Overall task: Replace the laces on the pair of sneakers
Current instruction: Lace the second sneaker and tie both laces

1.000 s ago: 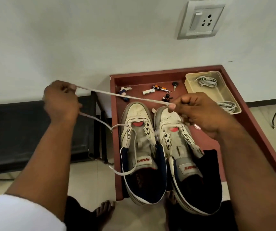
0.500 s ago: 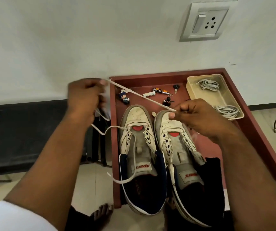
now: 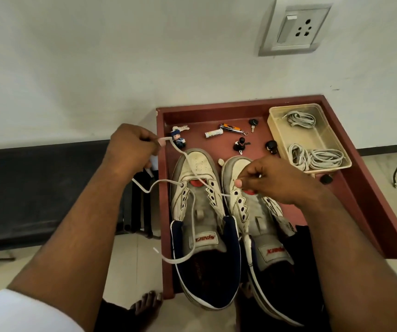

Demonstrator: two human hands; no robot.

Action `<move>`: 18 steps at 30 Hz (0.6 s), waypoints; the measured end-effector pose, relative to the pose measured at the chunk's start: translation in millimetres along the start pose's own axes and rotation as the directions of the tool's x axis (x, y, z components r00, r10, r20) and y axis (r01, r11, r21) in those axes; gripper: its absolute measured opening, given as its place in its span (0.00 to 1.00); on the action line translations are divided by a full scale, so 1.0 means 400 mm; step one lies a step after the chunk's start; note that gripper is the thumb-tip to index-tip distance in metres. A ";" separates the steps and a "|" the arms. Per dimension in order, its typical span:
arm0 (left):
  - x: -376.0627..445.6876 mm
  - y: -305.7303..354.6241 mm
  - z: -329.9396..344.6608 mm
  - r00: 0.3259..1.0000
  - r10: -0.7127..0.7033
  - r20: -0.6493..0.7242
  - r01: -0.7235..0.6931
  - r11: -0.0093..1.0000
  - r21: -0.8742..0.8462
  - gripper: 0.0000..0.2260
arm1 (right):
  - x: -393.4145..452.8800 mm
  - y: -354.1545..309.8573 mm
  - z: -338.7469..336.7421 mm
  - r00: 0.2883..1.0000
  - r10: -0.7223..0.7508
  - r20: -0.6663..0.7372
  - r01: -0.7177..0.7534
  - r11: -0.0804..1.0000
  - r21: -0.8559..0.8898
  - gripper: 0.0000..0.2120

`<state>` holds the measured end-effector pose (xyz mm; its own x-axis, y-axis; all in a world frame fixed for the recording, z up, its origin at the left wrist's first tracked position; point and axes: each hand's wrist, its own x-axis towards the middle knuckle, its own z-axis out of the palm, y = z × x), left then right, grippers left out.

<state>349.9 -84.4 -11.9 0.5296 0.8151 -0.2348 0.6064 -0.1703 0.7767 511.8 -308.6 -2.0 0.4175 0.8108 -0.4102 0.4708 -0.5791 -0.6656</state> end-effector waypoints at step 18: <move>-0.103 0.059 0.117 0.892 0.014 0.451 -0.207 0.900 0.382 0.04 | 0.037 -0.038 0.085 0.999 -0.034 -0.001 0.032 0.938 -0.345 0.02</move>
<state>370.0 -148.1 -11.4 0.7486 0.4754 -0.4621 0.6630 -0.5342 0.5245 484.3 -284.9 -19.0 0.4022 0.8301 -0.3862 0.7229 -0.5468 -0.4225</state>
